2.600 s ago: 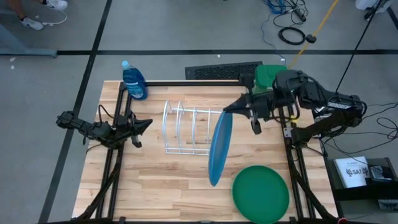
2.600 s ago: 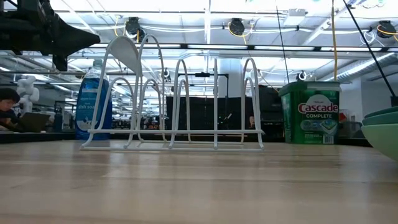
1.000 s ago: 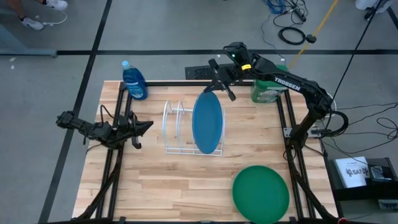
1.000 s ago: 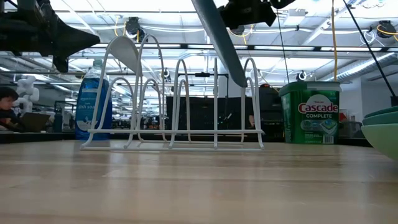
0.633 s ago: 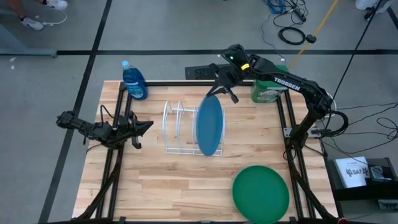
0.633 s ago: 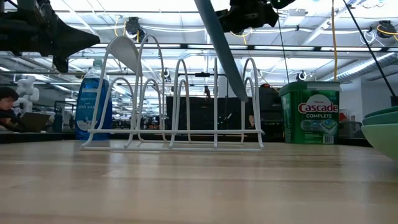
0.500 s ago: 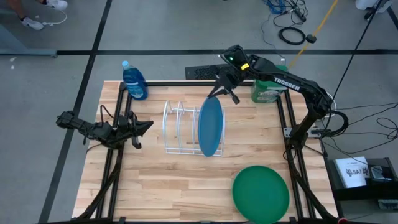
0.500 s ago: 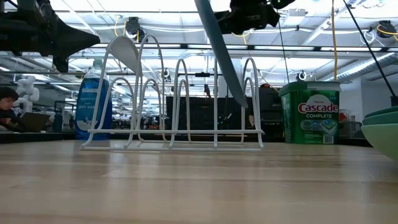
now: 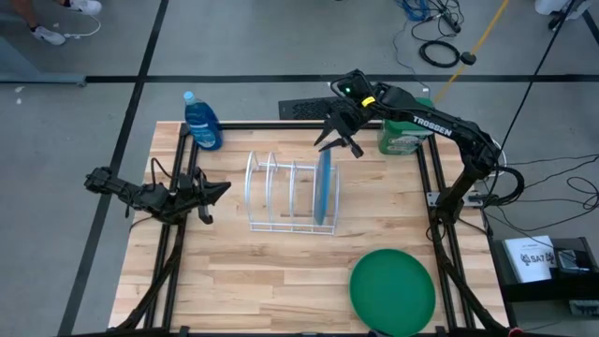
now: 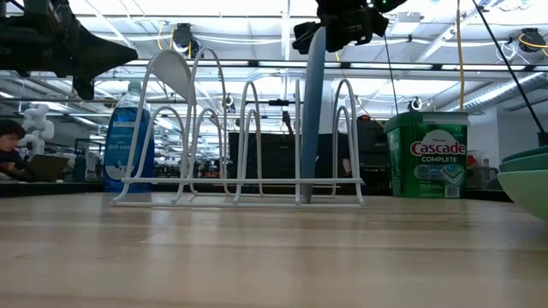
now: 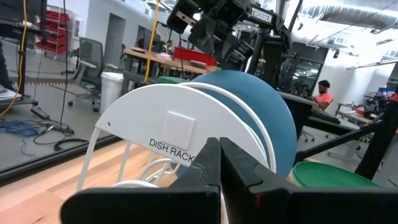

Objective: Sort dishes
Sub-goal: Put the green plate into the white dish rack

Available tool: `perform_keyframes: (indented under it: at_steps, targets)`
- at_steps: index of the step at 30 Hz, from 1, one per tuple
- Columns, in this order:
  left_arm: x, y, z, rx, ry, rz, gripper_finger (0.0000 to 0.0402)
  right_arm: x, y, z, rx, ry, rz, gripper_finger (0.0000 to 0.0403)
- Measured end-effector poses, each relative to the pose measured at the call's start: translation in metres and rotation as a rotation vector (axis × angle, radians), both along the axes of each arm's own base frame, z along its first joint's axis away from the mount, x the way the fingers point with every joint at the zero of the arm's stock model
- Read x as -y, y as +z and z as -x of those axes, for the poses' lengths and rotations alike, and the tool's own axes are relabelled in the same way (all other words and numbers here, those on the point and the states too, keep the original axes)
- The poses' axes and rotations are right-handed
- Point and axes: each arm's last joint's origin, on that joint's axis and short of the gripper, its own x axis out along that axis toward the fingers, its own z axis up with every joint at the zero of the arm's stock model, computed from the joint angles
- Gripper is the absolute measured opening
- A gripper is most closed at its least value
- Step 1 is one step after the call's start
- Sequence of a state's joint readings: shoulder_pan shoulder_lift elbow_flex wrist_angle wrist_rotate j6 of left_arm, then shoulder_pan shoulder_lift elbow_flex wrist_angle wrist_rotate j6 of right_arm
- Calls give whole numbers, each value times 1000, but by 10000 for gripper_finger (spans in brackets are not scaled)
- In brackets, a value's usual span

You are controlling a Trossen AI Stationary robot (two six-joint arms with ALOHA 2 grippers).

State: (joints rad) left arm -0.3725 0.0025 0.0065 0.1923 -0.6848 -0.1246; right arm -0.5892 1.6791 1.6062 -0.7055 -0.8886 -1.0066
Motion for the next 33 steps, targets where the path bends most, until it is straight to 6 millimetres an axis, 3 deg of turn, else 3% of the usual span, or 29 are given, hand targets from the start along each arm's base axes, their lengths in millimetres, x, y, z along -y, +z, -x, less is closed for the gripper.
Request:
perform_keyframes:
  at_steps: [6,12,25,33]
  targets:
    - [0,0,0,0,0,0,0,-4,2,-1,-20,-26,-24,132]
    - [0,0,0,0,0,0,0,-24,19,2,-27,-90,69,153]
    - [0,0,0,1,0,1,0,-102,77,31,43,-287,229,174]
    - [0,0,0,11,-4,27,0,-153,91,59,-27,-365,146,162]
